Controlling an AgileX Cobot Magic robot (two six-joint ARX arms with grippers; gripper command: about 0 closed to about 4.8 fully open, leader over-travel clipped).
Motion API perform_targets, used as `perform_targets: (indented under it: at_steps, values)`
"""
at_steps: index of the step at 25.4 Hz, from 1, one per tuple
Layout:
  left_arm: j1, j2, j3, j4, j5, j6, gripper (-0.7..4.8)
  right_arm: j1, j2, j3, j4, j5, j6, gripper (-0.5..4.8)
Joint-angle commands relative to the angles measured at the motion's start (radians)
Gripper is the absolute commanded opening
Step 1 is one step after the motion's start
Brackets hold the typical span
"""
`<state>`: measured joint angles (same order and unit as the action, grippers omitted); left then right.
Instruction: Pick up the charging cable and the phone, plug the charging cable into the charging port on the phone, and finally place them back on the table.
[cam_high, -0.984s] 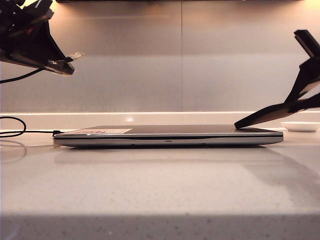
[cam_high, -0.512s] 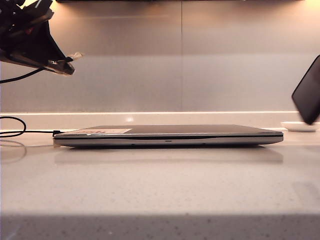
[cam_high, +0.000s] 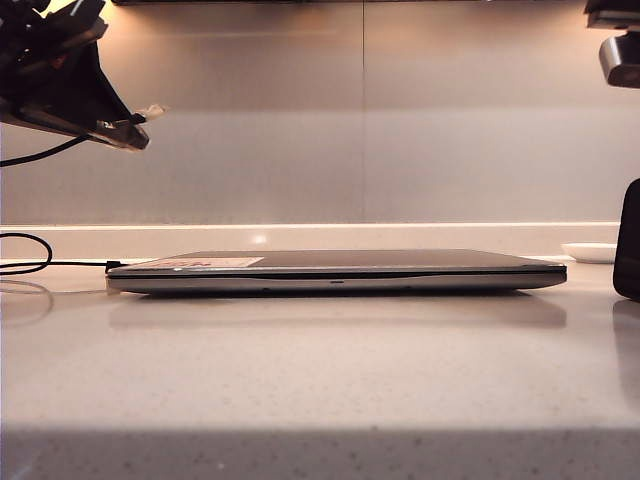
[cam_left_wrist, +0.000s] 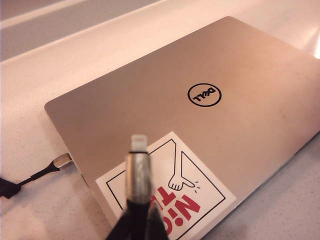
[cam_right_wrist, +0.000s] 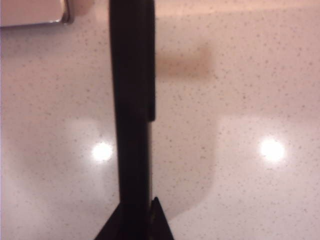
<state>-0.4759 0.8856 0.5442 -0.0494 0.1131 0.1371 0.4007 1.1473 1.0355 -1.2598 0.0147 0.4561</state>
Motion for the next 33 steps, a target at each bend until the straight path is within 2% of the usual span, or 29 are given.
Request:
perform_targets:
  at_steps: [1,5,7,9,17,23,26,33]
  values:
    - [-0.001,-0.001,0.004,0.005,0.004,-0.003,-0.06,0.008,0.035,0.003,-0.006,0.005,-0.012,-0.06]
    - [-0.001,-0.001,0.004,0.005,0.004,-0.003,-0.06,0.008,0.060,0.003,-0.010,0.005,-0.012,0.06]
    - [-0.001,-0.001,0.004,0.005,0.003,-0.003,-0.06,0.007,0.064,0.003,-0.011,0.006,-0.012,0.59]
    - [-0.001,-0.001,0.004,0.005,0.003,-0.003,-0.06,0.008,0.064,0.003,-0.011,0.006,-0.013,0.86]
    - [-0.001,-0.001,0.004,0.005,0.004,-0.003,-0.06,0.007,0.080,0.000,-0.016,0.006,-0.047,0.86]
    - [-0.001,-0.001,0.004,0.005,0.004,-0.004,-0.06,0.007,0.146,0.000,-0.027,-0.018,-0.087,0.75]
    - [-0.001,-0.001,0.004,0.005,0.003,-0.023,-0.06,0.008,0.154,0.001,-0.030,-0.044,-0.104,-0.10]
    - [-0.016,-0.001,0.004,-0.034,0.004,-0.130,-0.06,0.007,0.130,0.066,-0.048,-0.177,-0.145,-0.07]
